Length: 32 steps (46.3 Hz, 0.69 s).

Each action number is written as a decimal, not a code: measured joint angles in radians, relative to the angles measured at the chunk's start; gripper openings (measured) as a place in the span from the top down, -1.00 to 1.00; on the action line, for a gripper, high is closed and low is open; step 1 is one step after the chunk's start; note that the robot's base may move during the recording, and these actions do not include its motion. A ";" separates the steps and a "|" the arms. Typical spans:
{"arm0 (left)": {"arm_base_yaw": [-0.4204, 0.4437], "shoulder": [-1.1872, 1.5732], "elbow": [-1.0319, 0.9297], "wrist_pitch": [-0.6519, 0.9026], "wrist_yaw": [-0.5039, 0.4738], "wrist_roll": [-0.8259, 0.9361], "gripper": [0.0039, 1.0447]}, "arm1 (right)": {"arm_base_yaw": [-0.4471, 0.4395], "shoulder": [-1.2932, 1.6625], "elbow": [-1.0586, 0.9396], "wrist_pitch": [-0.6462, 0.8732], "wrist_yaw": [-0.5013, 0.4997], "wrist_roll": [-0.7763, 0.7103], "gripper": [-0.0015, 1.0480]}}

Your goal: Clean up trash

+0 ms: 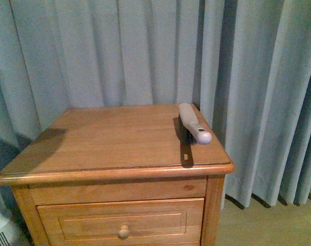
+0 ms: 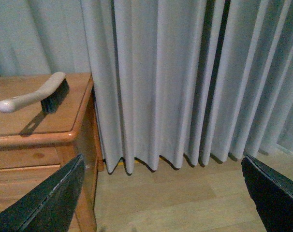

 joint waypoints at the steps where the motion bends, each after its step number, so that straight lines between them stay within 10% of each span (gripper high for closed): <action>1: 0.010 -0.009 -0.008 -0.003 0.000 -0.016 0.46 | 0.000 0.000 0.000 0.000 0.000 0.000 -0.86; 7: 0.024 -0.016 -0.034 -0.011 -0.006 -0.057 0.46 | 0.076 0.142 0.054 -0.076 0.204 0.054 -0.86; 19: 0.025 -0.017 -0.035 -0.011 -0.004 -0.065 0.46 | 0.229 0.806 0.419 0.127 0.180 0.166 -0.86; 32: 0.025 -0.018 -0.035 -0.011 -0.004 -0.066 0.46 | 0.398 1.421 1.024 -0.086 0.152 0.310 -0.86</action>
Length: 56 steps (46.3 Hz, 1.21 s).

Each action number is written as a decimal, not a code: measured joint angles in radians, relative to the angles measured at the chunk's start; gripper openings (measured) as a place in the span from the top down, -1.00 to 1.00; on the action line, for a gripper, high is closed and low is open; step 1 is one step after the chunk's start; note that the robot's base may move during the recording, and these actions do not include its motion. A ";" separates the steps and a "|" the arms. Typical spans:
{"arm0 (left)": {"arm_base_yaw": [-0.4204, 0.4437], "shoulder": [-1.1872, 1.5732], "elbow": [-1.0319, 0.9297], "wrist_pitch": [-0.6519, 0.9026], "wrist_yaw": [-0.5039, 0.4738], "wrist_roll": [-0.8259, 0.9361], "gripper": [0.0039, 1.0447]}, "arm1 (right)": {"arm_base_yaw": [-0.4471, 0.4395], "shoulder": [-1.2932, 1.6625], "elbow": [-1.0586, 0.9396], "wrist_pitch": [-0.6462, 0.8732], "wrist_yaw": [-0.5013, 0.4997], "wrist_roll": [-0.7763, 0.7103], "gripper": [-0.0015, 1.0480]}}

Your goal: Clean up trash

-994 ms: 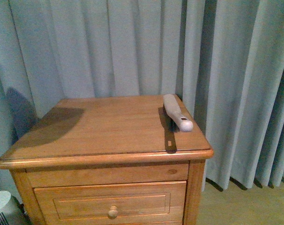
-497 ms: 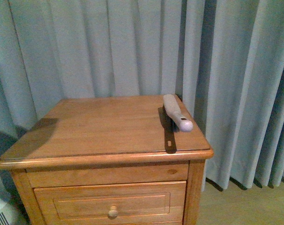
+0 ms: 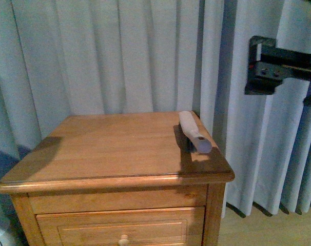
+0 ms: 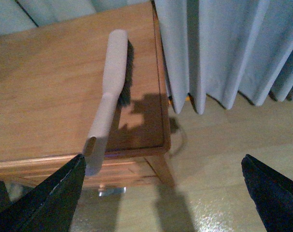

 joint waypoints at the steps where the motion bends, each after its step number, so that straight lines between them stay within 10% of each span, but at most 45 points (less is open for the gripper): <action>1: 0.000 0.000 0.000 0.000 0.000 0.000 0.46 | 0.005 0.028 0.029 -0.018 0.005 0.016 -0.86; 46: 0.000 0.000 0.000 0.000 0.000 -0.002 0.46 | 0.130 0.700 0.703 -0.331 0.039 0.273 -0.85; 56: 0.000 0.000 0.000 0.000 0.000 -0.002 0.46 | 0.131 0.722 0.716 -0.346 0.036 0.271 -0.30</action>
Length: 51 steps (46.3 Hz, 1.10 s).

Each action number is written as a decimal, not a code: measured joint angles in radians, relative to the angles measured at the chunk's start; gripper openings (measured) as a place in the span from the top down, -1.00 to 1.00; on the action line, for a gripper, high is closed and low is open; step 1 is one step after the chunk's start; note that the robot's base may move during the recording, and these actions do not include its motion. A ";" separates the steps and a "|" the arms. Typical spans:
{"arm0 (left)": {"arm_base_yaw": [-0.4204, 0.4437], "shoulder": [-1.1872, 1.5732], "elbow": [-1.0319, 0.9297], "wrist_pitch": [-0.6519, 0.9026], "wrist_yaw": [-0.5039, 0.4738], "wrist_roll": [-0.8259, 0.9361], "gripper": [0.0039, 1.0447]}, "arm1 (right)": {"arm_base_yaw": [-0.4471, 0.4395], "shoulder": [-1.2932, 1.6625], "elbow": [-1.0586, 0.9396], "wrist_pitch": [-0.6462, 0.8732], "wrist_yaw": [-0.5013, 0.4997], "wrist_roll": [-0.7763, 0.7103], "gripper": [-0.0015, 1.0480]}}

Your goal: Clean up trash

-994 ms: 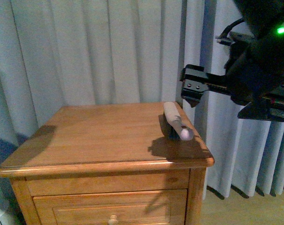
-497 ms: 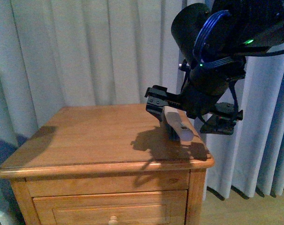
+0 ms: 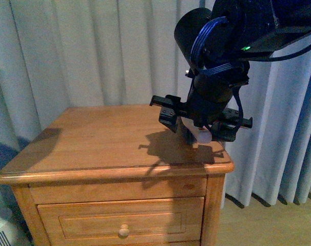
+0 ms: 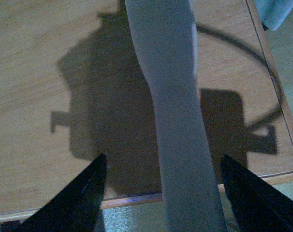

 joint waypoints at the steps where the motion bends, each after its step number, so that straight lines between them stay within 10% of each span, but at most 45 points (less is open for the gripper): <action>1: 0.000 0.000 0.000 0.000 0.000 0.000 0.46 | 0.000 0.001 0.000 -0.002 -0.001 0.000 -0.24; 12: 0.000 0.000 0.000 0.000 0.000 0.000 0.46 | -0.011 0.006 0.000 -0.001 -0.012 -0.007 0.57; 27: 0.000 0.000 0.000 0.000 0.000 0.000 0.46 | -0.030 -0.163 -0.237 0.271 0.063 -0.179 0.59; 40: 0.000 0.000 0.000 0.000 0.000 0.000 0.46 | 0.002 -0.800 -0.845 0.834 0.132 -0.589 0.60; 51: 0.000 0.000 0.000 0.000 0.000 0.000 0.46 | 0.007 -1.304 -1.250 0.943 0.220 -0.712 0.60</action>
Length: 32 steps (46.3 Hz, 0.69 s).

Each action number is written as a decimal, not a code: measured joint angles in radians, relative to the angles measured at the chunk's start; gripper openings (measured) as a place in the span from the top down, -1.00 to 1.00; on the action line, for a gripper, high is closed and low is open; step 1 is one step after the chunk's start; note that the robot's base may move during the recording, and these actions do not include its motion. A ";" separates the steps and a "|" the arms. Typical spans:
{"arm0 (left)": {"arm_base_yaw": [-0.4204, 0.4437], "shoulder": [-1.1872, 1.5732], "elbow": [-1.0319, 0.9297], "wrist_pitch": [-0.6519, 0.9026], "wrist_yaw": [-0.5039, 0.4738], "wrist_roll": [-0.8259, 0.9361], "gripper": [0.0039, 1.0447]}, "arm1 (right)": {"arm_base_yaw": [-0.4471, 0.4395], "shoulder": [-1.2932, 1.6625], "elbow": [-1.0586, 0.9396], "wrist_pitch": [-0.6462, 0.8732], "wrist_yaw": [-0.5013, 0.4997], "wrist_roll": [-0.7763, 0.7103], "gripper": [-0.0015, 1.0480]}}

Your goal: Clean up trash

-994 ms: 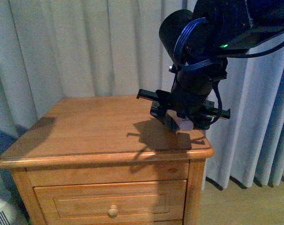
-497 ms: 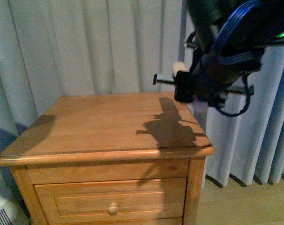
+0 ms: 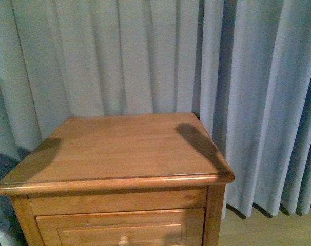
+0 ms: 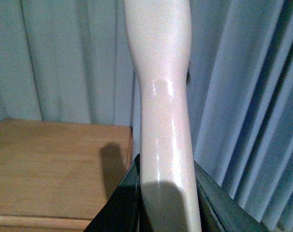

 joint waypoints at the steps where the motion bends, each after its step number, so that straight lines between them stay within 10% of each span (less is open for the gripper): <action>1: 0.000 0.000 0.000 0.000 0.000 0.000 0.46 | -0.002 -0.028 -0.019 0.001 0.007 -0.003 0.60; 32: 0.000 0.001 0.000 0.000 0.013 0.000 0.46 | -0.161 -0.165 -0.187 0.089 0.008 0.089 0.60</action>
